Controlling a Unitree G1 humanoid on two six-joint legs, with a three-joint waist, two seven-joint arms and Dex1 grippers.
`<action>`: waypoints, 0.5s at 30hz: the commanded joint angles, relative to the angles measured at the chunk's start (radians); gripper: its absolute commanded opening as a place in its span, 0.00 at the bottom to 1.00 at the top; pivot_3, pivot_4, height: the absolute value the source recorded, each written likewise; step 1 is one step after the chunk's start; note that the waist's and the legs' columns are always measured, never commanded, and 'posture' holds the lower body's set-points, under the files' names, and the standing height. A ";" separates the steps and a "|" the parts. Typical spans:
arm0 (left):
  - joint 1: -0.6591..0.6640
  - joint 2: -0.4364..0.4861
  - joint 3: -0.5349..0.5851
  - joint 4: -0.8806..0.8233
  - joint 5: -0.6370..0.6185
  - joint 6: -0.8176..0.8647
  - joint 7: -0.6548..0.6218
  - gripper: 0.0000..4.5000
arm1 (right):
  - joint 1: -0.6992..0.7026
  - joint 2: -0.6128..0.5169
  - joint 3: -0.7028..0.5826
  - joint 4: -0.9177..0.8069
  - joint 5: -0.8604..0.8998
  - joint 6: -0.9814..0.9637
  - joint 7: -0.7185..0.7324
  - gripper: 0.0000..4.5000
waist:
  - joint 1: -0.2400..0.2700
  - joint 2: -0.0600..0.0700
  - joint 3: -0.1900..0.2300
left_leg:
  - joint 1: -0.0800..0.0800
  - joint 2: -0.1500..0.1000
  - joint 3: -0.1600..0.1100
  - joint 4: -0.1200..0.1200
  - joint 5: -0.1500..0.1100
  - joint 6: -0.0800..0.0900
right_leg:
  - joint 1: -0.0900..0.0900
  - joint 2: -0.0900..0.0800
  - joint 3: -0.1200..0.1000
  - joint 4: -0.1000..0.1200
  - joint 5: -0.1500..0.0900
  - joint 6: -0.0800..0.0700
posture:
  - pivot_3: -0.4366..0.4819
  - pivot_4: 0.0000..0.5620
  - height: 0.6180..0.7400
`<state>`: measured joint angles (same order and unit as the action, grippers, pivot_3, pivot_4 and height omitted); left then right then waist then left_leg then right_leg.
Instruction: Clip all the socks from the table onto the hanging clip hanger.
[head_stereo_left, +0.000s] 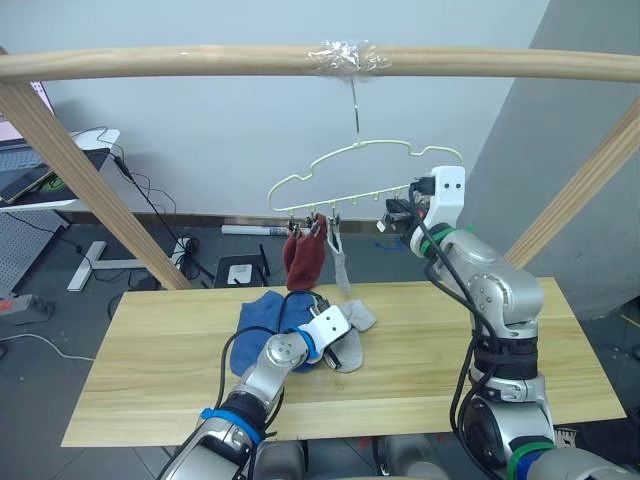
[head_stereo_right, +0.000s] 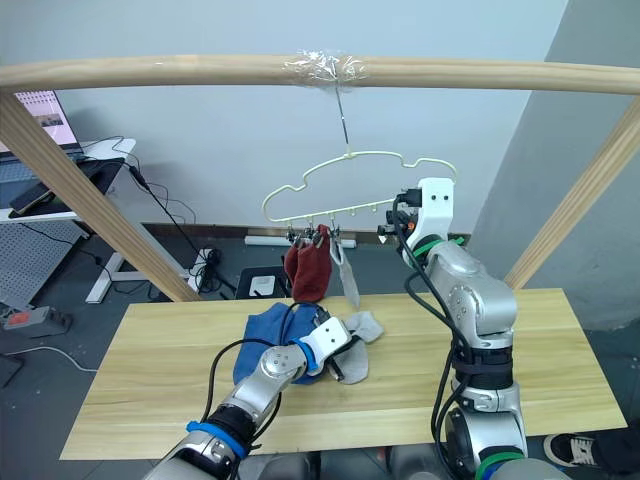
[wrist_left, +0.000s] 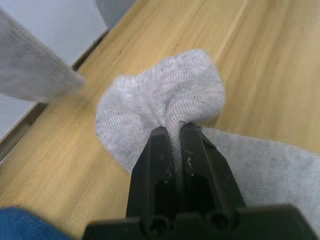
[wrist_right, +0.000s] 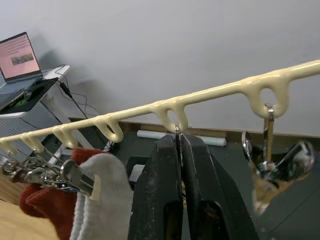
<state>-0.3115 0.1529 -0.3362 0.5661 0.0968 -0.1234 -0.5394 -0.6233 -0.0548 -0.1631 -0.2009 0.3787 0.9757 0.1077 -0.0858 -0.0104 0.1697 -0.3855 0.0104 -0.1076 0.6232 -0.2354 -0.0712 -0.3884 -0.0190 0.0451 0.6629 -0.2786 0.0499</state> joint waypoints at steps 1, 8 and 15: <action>0.028 -0.020 0.041 -0.195 -0.087 -0.042 -0.031 0.01 | -0.026 -0.008 -0.092 -0.006 0.074 0.154 -0.022 0.00 | 0.000 0.001 0.000 | 0.000 0.000 0.000 0.000 0.000 0.000 | 0.000 0.000 0.000 0.000 0.000 0.000 | 0.32 0.30 1.00; 0.089 -0.067 0.091 -0.495 -0.226 -0.029 -0.042 0.01 | -0.123 0.022 -0.325 -0.001 0.182 0.463 -0.091 0.00 | 0.002 0.001 0.000 | 0.000 0.000 0.000 0.000 0.000 0.000 | 0.000 0.000 0.000 0.000 0.000 0.000 | 0.32 0.28 1.00; 0.103 -0.087 0.095 -0.524 -0.235 -0.017 -0.022 0.01 | -0.193 0.070 -0.488 -0.006 0.172 0.622 -0.130 0.00 | 0.003 0.001 0.000 | -0.001 -0.001 0.000 0.000 0.000 0.000 | 0.000 0.000 0.000 -0.001 0.000 0.000 | 0.32 0.26 1.00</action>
<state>-0.2032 0.0785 -0.2487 0.0801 -0.1196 -0.1333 -0.5686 -0.8265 0.0147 -0.5975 -0.2032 0.5768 1.5444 0.0173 -0.0826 -0.0092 0.1699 -0.3862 0.0097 -0.1077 0.6235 -0.2354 -0.0711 -0.3881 -0.0191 0.0446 0.6621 -0.2787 0.0499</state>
